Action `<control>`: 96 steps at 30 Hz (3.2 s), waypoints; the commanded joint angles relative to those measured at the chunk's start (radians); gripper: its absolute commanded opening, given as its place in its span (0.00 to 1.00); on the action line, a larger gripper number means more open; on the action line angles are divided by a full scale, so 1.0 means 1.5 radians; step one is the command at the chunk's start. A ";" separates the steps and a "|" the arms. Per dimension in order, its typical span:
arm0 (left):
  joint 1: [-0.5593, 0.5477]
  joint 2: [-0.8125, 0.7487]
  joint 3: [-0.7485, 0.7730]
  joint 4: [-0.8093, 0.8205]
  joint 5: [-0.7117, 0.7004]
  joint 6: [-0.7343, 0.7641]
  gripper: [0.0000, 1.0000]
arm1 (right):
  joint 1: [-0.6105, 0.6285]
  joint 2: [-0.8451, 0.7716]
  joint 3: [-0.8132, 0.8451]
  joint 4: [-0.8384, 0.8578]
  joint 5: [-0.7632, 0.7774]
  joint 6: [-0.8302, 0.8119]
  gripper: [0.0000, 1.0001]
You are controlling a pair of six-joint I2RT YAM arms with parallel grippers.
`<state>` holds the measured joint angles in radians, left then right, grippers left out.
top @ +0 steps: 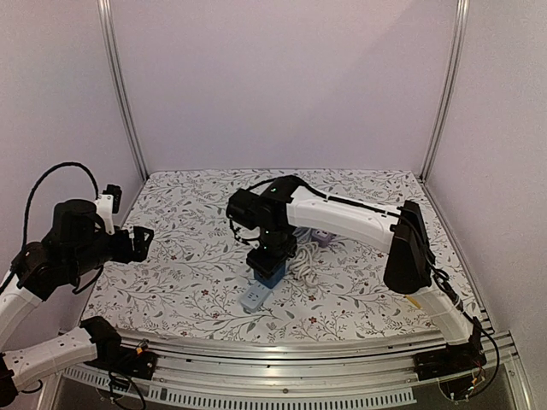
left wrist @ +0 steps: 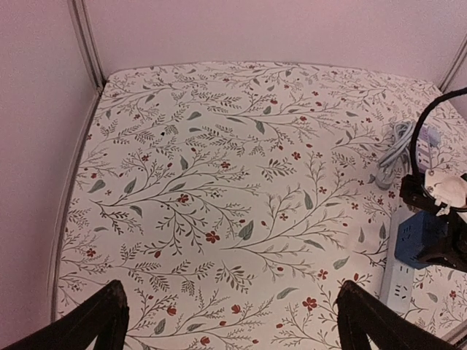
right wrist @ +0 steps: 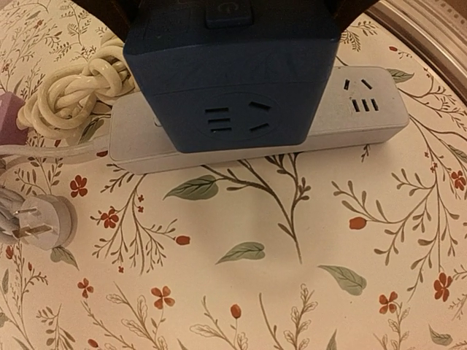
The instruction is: Insert the plug
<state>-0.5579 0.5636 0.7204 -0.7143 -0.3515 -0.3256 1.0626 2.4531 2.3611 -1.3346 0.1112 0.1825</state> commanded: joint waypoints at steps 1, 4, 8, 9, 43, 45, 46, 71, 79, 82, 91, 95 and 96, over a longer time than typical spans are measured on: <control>0.010 0.001 -0.008 0.012 0.000 0.005 1.00 | -0.016 0.052 -0.012 -0.168 0.094 -0.050 0.00; 0.010 0.002 -0.009 0.012 0.003 0.006 1.00 | -0.017 0.063 0.012 -0.165 0.100 -0.065 0.00; 0.012 0.002 -0.009 0.013 0.004 0.007 1.00 | -0.017 0.077 0.013 -0.180 0.065 -0.045 0.00; 0.012 0.001 -0.009 0.013 0.004 0.007 1.00 | -0.017 0.081 0.013 -0.185 0.057 -0.039 0.00; 0.028 0.001 -0.020 0.023 0.018 0.010 0.99 | -0.076 0.152 -0.078 -0.104 -0.034 0.069 0.00; 0.028 0.000 -0.021 0.023 0.019 0.010 1.00 | -0.077 0.151 -0.076 -0.105 -0.027 0.077 0.00; 0.028 -0.001 -0.021 0.024 0.018 0.010 1.00 | -0.077 0.151 -0.076 -0.106 -0.026 0.078 0.00; 0.029 -0.011 -0.020 0.022 0.018 0.012 1.00 | -0.038 0.131 -0.073 -0.160 0.074 0.015 0.01; 0.029 -0.013 -0.019 0.021 0.025 0.012 1.00 | -0.038 0.103 -0.072 -0.156 0.049 0.031 0.21; 0.028 -0.013 -0.018 0.020 0.030 0.012 1.00 | -0.038 0.080 -0.072 -0.152 0.045 0.031 0.32; 0.028 -0.006 -0.017 0.022 0.036 0.013 1.00 | -0.038 0.009 -0.035 -0.150 0.027 0.044 0.93; 0.028 -0.005 -0.018 0.022 0.037 0.013 1.00 | -0.038 -0.007 -0.008 -0.155 0.018 0.057 0.99; 0.028 -0.005 -0.018 0.022 0.037 0.013 1.00 | -0.038 -0.010 -0.003 -0.155 0.016 0.059 0.99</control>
<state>-0.5278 0.5507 0.7040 -0.6926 -0.3103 -0.3172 1.0233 2.4580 2.3161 -1.3285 0.0990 0.2375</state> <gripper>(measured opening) 0.996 0.987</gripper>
